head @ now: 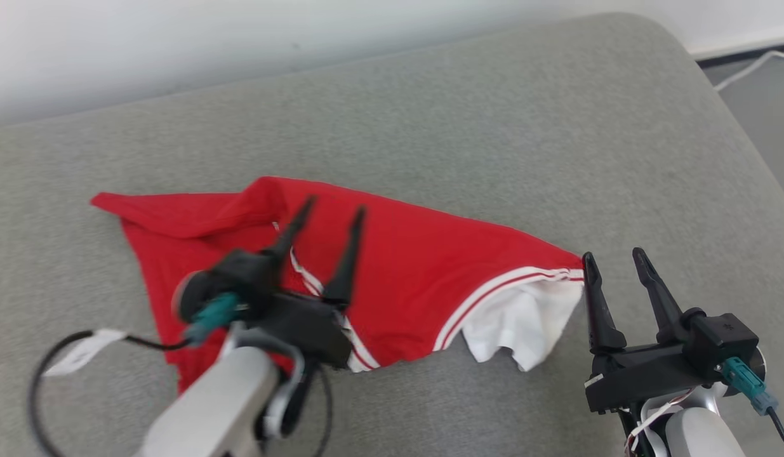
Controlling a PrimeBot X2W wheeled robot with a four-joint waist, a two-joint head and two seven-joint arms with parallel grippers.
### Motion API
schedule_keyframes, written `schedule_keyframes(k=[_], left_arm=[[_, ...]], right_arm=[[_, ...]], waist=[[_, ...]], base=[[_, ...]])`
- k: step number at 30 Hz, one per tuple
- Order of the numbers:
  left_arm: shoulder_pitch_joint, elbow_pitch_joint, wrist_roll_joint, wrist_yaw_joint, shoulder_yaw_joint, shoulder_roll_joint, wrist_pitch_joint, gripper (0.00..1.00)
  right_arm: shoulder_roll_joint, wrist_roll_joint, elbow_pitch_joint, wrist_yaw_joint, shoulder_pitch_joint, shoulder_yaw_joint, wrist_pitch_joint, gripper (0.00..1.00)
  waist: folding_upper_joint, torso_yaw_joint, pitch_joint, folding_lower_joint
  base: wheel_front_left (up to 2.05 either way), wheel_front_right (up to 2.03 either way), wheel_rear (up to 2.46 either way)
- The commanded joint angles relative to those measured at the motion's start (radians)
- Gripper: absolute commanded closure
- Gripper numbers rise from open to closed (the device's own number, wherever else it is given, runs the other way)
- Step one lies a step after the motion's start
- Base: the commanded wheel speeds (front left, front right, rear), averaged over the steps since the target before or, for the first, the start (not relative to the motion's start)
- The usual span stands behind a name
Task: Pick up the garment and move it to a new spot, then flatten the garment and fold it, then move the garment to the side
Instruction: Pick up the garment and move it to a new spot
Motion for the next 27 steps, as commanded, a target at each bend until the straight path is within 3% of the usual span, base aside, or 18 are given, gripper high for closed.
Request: schedule_keyframes(k=[1, 4, 9, 17, 27], left_arm=[[0.034, -0.028, 0.012, 0.019, 0.030, 0.029, -0.009, 0.00], [0.073, -0.069, 0.013, 0.034, 0.099, 0.079, -0.013, 0.00], [0.149, -0.127, 0.028, 0.013, 0.199, 0.149, -0.015, 0.00], [0.295, -0.181, 0.093, 0.029, 0.353, 0.212, -0.015, 0.00], [0.539, -0.270, 0.190, 0.030, 0.509, 0.195, -0.016, 0.00]], right_arm=[[-0.007, -0.006, -0.007, 0.000, 0.016, -0.003, 0.005, 0.00], [-0.011, -0.009, -0.017, 0.000, 0.025, -0.005, 0.015, 0.00], [-0.016, -0.014, -0.034, 0.000, 0.044, -0.005, 0.031, 0.00], [-0.024, -0.014, -0.048, 0.000, 0.067, 0.003, 0.050, 0.00], [-0.029, -0.023, -0.070, 0.000, 0.125, 0.019, 0.081, 0.00]], waist=[[0.0000, 0.052, -0.042, 0.0000], [0.0000, 0.075, -0.058, 0.0000], [0.0000, 0.105, -0.082, 0.0000], [0.0000, 0.133, -0.117, 0.0000], [0.0000, 0.161, -0.192, 0.0000]], base=[[0.00, 0.00, 0.00], [0.00, 0.00, 0.00], [0.00, 0.00, 0.00], [0.00, 0.00, 0.00], [0.00, 0.00, 0.00]])
